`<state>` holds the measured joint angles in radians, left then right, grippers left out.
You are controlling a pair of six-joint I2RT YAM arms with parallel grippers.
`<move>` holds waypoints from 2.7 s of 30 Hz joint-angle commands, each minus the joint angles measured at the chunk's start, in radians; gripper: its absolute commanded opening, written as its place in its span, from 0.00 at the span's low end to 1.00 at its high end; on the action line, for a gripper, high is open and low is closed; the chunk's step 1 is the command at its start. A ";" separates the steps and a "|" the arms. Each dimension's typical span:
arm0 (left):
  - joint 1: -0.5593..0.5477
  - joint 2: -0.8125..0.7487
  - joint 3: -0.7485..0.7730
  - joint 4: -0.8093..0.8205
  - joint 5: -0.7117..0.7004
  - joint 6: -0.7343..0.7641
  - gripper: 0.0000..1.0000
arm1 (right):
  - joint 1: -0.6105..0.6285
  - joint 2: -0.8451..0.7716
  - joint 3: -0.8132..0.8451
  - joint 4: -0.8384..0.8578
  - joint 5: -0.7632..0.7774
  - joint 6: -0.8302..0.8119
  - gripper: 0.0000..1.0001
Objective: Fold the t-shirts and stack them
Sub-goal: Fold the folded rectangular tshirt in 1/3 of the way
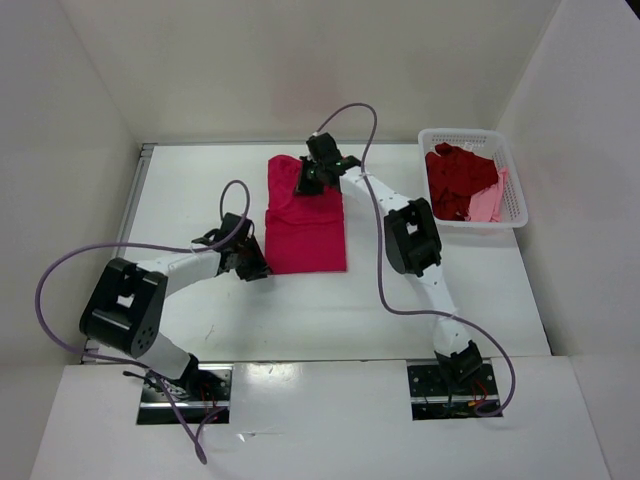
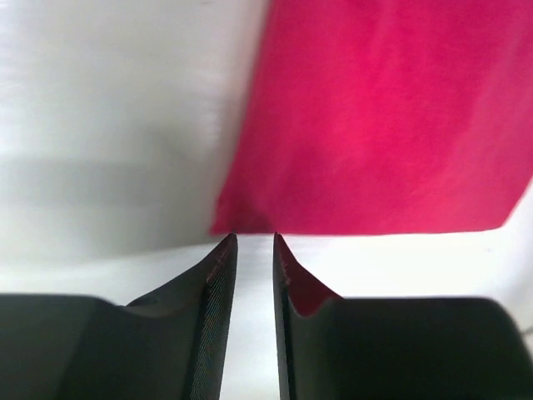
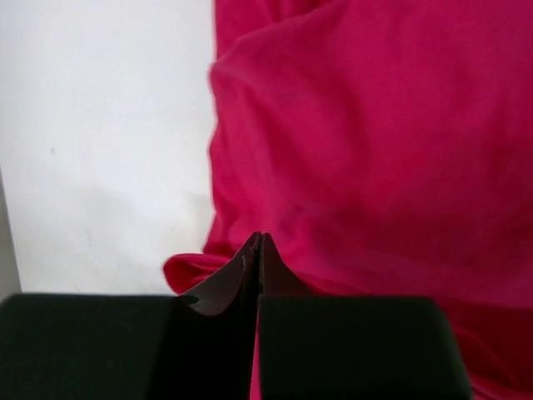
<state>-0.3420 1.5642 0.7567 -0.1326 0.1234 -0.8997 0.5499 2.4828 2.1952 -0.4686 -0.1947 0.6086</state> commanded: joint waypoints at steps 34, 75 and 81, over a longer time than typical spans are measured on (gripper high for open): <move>-0.023 0.152 0.109 0.085 0.064 0.025 0.34 | -0.034 -0.275 -0.520 0.127 -0.043 -0.024 0.02; -0.042 0.086 0.185 0.050 0.103 0.051 0.35 | -0.108 -0.413 -0.701 0.214 -0.018 0.056 0.02; -0.061 0.155 0.184 0.087 0.125 0.041 0.35 | -0.137 -0.357 -0.668 0.246 -0.009 0.056 0.02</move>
<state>-0.3954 1.6958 0.9211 -0.0887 0.2203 -0.8452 0.4316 2.1151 1.4868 -0.2993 -0.2070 0.6613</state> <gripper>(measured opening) 0.353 0.023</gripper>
